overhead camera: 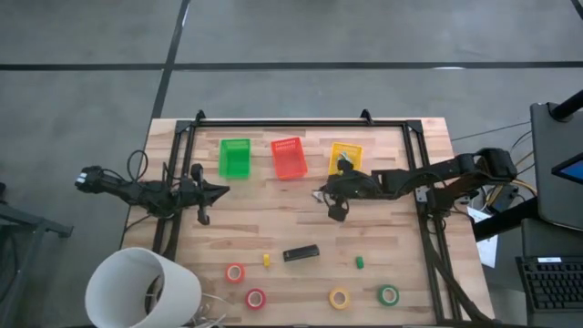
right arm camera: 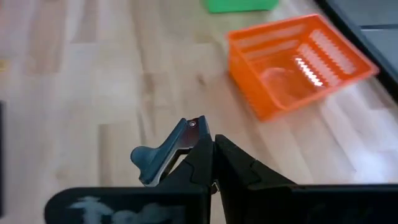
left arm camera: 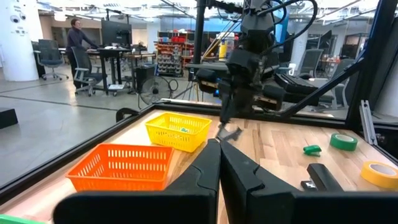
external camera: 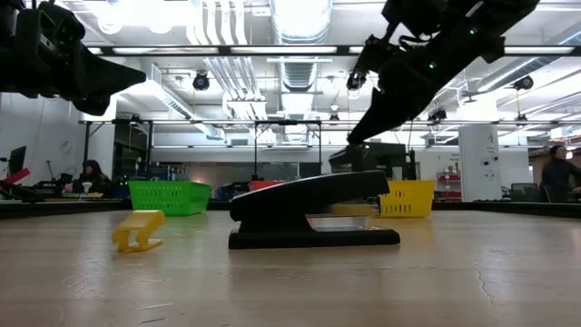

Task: Pick and place Stapler, Stapler remover, tape
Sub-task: Put the black staple remover into the yellow bin

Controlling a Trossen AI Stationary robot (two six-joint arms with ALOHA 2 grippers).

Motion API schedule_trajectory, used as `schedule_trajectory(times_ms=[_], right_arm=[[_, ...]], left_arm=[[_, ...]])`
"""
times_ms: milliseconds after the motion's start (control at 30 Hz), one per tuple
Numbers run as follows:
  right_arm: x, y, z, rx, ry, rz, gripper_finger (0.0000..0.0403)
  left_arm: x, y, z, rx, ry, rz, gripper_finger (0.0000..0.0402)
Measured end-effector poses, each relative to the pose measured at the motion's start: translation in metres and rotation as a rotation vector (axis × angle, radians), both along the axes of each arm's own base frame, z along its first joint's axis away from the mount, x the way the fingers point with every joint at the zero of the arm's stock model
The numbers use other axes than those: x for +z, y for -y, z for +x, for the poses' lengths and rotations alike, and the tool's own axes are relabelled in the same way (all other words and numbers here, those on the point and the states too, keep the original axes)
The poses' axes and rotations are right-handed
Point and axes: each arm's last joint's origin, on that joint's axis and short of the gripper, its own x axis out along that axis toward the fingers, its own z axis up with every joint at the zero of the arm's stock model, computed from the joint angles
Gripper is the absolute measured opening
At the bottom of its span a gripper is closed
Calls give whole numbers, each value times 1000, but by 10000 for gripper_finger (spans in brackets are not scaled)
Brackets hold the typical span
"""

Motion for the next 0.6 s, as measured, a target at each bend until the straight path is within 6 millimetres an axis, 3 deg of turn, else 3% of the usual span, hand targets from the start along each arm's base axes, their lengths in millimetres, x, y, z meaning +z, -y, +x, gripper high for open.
schedule_trajectory(times_ms=[600], right_arm=[[-12, 13, -57, -449, 27, -204, 8]], left_arm=[[0, 0, 0, 0, -5, 1, 10]])
